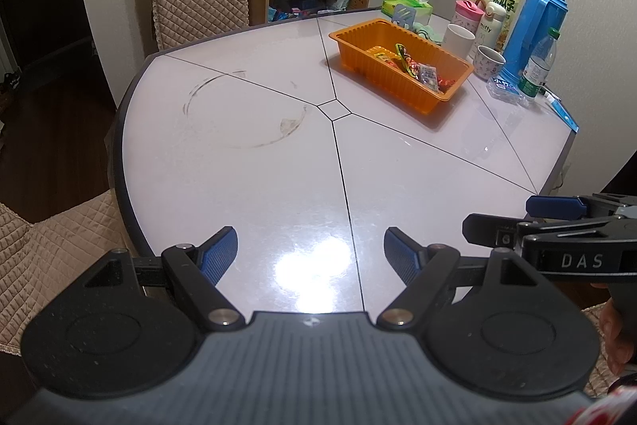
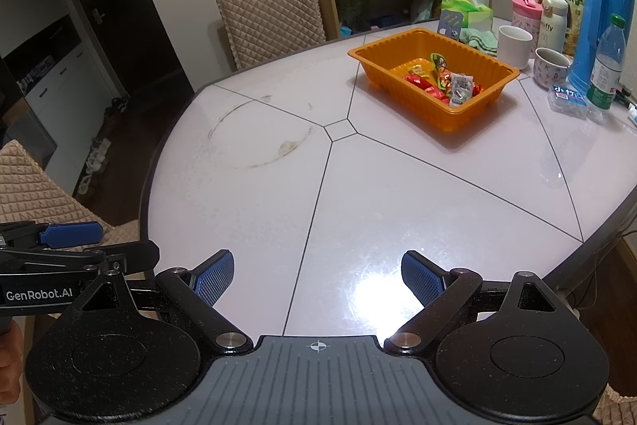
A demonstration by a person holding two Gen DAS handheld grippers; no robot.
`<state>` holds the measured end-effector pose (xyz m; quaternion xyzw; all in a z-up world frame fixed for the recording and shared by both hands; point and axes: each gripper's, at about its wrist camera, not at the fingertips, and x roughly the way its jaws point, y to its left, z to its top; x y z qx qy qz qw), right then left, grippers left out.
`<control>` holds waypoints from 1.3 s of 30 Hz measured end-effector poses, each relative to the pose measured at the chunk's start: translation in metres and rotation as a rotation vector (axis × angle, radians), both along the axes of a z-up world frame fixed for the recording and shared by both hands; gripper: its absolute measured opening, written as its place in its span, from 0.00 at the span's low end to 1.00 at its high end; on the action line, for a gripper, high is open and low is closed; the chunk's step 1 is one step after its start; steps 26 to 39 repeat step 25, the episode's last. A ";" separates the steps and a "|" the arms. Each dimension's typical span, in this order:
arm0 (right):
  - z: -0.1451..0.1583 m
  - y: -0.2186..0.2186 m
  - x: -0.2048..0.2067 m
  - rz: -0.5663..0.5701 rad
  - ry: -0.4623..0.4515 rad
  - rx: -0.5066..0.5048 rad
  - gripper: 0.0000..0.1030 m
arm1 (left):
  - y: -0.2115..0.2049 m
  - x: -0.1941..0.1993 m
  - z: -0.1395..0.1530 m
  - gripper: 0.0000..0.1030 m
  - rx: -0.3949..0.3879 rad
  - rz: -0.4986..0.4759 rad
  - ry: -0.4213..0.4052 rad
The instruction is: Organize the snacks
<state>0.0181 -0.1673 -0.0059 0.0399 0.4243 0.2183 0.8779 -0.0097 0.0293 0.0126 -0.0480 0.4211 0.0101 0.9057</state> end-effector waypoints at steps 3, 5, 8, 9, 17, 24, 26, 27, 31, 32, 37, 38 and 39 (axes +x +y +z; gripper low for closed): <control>0.000 0.000 0.000 0.000 0.000 0.000 0.88 | 0.000 0.000 0.000 0.77 0.000 0.000 0.000; 0.000 0.000 0.000 0.000 0.000 0.000 0.88 | 0.000 0.000 0.000 0.77 -0.001 0.000 0.000; 0.000 0.000 0.000 0.000 0.000 0.000 0.88 | -0.001 0.001 -0.001 0.77 0.000 -0.001 0.000; 0.000 0.000 0.000 0.000 0.000 0.000 0.88 | -0.001 0.001 -0.001 0.77 -0.001 -0.001 0.000; 0.000 0.000 0.001 0.000 0.001 0.001 0.88 | -0.001 0.001 -0.001 0.77 -0.001 0.000 0.001; -0.002 -0.005 0.004 -0.004 0.004 0.002 0.88 | -0.008 0.004 0.000 0.77 -0.002 -0.006 0.004; -0.002 -0.006 0.005 -0.004 0.005 0.002 0.88 | -0.010 0.006 -0.001 0.77 -0.004 -0.009 0.007; -0.002 -0.006 0.005 -0.004 0.005 0.002 0.88 | -0.010 0.006 -0.001 0.77 -0.004 -0.009 0.007; -0.002 -0.006 0.005 -0.004 0.005 0.002 0.88 | -0.010 0.006 -0.001 0.77 -0.004 -0.009 0.007; -0.002 -0.006 0.005 -0.004 0.005 0.002 0.88 | -0.010 0.006 -0.001 0.77 -0.004 -0.009 0.007; -0.002 -0.006 0.005 -0.004 0.005 0.002 0.88 | -0.010 0.006 -0.001 0.77 -0.004 -0.009 0.007; -0.002 -0.006 0.005 -0.004 0.005 0.002 0.88 | -0.010 0.006 -0.001 0.77 -0.004 -0.009 0.007; -0.002 -0.006 0.005 -0.004 0.005 0.002 0.88 | -0.010 0.006 -0.001 0.77 -0.004 -0.009 0.007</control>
